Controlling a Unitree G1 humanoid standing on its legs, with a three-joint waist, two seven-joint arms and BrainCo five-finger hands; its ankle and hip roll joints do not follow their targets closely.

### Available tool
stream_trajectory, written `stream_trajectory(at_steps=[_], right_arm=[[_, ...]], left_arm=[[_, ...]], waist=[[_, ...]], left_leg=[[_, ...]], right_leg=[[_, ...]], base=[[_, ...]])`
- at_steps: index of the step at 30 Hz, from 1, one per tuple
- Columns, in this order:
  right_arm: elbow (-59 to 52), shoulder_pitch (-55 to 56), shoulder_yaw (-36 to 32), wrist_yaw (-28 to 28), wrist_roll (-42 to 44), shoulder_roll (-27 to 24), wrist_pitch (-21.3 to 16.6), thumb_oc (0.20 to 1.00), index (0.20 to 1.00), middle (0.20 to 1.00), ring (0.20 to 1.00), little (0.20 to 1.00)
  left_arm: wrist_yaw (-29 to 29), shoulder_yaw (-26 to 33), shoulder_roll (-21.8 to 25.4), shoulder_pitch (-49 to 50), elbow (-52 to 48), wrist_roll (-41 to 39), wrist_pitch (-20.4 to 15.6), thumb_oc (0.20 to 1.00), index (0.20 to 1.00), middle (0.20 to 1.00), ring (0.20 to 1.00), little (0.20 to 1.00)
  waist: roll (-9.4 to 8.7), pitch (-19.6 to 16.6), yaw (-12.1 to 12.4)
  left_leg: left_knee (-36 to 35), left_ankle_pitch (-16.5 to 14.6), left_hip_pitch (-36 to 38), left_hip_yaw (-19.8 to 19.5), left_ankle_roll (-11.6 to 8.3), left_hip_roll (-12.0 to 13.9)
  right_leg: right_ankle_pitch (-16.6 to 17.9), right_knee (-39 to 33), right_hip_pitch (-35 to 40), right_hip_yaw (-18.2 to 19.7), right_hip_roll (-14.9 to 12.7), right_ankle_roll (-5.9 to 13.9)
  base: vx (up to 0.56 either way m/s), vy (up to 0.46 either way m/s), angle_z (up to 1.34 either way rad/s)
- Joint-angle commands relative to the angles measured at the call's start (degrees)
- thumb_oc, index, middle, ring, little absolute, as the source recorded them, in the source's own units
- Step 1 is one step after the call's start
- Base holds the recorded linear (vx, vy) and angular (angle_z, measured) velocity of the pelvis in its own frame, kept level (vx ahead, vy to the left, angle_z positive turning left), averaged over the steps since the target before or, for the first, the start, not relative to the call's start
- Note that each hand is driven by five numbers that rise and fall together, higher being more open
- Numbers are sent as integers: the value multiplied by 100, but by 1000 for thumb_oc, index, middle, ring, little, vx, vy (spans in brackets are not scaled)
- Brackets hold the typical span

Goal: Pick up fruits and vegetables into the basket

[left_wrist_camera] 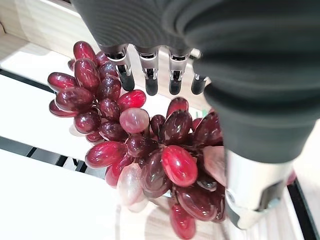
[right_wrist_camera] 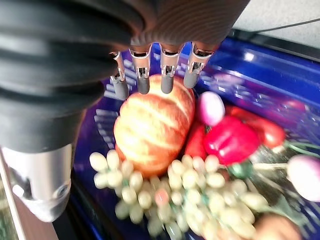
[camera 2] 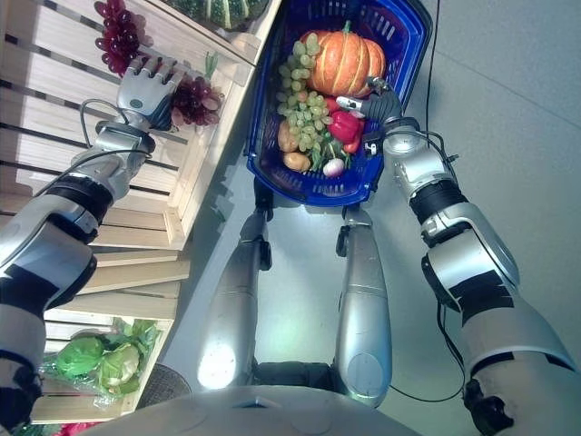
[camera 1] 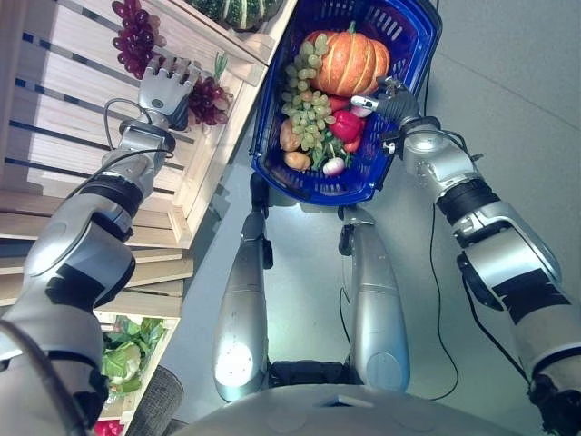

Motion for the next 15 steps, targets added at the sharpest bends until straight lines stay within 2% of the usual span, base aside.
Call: stream_trajectory(at_steps=[1,9,15], right_arm=[[-409,401,-261,-368,323,-282,-450,1000,1000,1000,1000,1000],[-401,951,-673,-823,470,-386,-941,1000,1000,1000,1000,1000],[-174,958,-759,-709,584,-422,-1146,1000,1000,1000,1000,1000]], left_arm=[[14,575,221,464,171,97,330,1000,1000,1000,1000,1000],[108,681,253,550,290,-45,446,1000,1000,1000,1000,1000],[137,649,296,375,408,-87,423,1000,1000,1000,1000,1000]], waist=[[206,-211,-208],[94,-211,-305],[-4,-211,-320]], left_leg=[[390,-334,-283,395,311,-435],[367,-365,-340,387,339,-398],[380,-384,-396,358,348,-359]], right_leg=[[-32,-530,463,-385,463,106],[-29,-560,409,-343,526,128],[-15,-561,363,-336,576,141]], base=[[1,29,-3],[0,0,0],[-12,-18,0]])
